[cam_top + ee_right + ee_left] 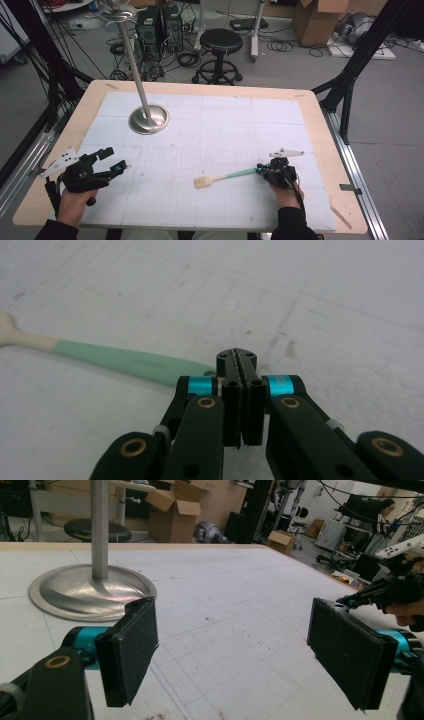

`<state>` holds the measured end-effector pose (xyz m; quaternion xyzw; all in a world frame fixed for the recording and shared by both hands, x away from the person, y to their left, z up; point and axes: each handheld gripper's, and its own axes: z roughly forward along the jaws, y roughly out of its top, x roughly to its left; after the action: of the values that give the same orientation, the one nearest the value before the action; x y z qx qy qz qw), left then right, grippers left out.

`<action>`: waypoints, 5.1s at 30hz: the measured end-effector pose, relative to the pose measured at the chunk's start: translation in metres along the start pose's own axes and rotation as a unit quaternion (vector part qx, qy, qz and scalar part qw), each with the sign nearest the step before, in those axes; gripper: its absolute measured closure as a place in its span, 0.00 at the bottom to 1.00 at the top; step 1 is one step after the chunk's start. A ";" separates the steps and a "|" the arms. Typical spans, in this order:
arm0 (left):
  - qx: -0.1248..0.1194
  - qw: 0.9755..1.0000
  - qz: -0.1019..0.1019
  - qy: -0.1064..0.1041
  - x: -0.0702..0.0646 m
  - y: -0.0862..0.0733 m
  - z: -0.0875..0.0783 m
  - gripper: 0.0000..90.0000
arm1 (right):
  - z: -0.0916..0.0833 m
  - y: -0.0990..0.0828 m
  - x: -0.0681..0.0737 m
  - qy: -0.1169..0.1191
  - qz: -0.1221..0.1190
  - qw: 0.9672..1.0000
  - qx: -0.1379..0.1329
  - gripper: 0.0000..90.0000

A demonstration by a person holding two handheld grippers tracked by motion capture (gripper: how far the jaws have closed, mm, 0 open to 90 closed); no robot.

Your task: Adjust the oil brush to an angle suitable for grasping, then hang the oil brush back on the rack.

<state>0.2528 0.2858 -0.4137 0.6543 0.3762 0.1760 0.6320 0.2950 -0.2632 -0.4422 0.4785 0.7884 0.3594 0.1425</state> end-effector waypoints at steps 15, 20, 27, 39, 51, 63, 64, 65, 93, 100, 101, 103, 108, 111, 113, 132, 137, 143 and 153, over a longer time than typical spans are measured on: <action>-0.001 1.000 0.000 0.003 0.001 0.000 0.000 0.23 | 0.022 0.013 0.057 0.083 -0.050 0.995 0.019 1.00; -0.001 1.000 0.000 0.004 0.001 0.000 -0.001 0.23 | 0.028 0.018 0.076 0.095 -0.076 0.992 0.024 1.00; 0.001 1.000 0.001 0.002 0.001 0.000 0.000 0.23 | 0.022 0.024 0.053 0.036 -0.040 0.998 -0.017 1.00; 0.000 1.000 0.002 0.003 0.001 0.000 -0.001 0.23 | 0.027 0.017 0.066 0.043 -0.055 0.997 0.011 1.00; 0.001 1.000 0.002 0.004 0.002 0.000 -0.001 0.23 | 0.037 0.015 0.107 0.080 -0.062 0.995 0.002 0.99; 0.002 1.000 0.004 0.003 0.002 0.000 -0.001 0.23 | 0.012 0.006 0.088 0.060 -0.050 0.997 0.020 1.00; 0.001 1.000 0.003 0.004 0.001 0.000 0.000 0.23 | 0.011 0.003 0.089 0.065 -0.055 0.996 0.024 0.99; 0.002 1.000 0.003 0.004 0.002 0.000 0.000 0.23 | 0.011 0.001 0.091 0.069 -0.058 0.995 0.029 0.99; 0.003 1.000 0.003 0.002 0.001 0.000 0.001 0.23 | -0.022 0.010 0.064 0.038 -0.047 0.995 -0.076 0.83; -0.003 1.000 0.008 -0.003 -0.001 0.000 0.000 0.23 | -0.070 -0.007 0.041 -0.022 -0.016 0.984 -0.179 0.41; -0.003 1.000 0.008 -0.004 -0.001 0.000 0.000 0.23 | -0.080 -0.012 0.036 -0.036 -0.010 0.978 -0.204 0.32; -0.005 1.000 0.010 -0.008 -0.003 0.001 0.002 0.22 | -0.086 -0.016 0.032 -0.048 0.000 0.975 -0.219 0.25; -0.006 1.000 0.018 -0.017 -0.007 0.003 0.004 0.19 | -0.096 -0.020 0.029 -0.068 -0.001 0.972 -0.226 0.22; -0.006 1.000 0.022 -0.021 -0.008 0.003 0.004 0.18 | -0.099 -0.021 0.029 -0.075 -0.001 0.970 -0.230 0.21; -0.007 0.999 0.025 -0.026 -0.010 0.004 0.005 0.18 | -0.101 -0.021 0.029 -0.079 -0.003 0.969 -0.234 0.21; -0.007 0.999 0.024 -0.030 -0.014 0.004 0.007 0.18 | -0.101 -0.022 0.030 -0.076 -0.009 0.971 -0.226 0.21; 0.005 0.998 0.033 -0.044 -0.016 0.002 0.011 0.21 | -0.098 -0.022 0.031 -0.069 -0.012 0.973 -0.218 0.21; 0.032 0.996 0.052 -0.066 -0.025 0.001 0.020 0.22 | -0.095 -0.022 0.033 -0.057 -0.028 0.976 -0.208 0.21; 0.070 0.989 0.070 -0.113 -0.044 -0.001 0.047 0.28 | -0.089 -0.018 0.036 -0.038 -0.029 0.977 -0.207 0.21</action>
<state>0.2571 0.2218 -0.4105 0.7375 0.2671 0.1181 0.6089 0.2144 -0.2756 -0.3876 0.4290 0.7044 0.4921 0.2786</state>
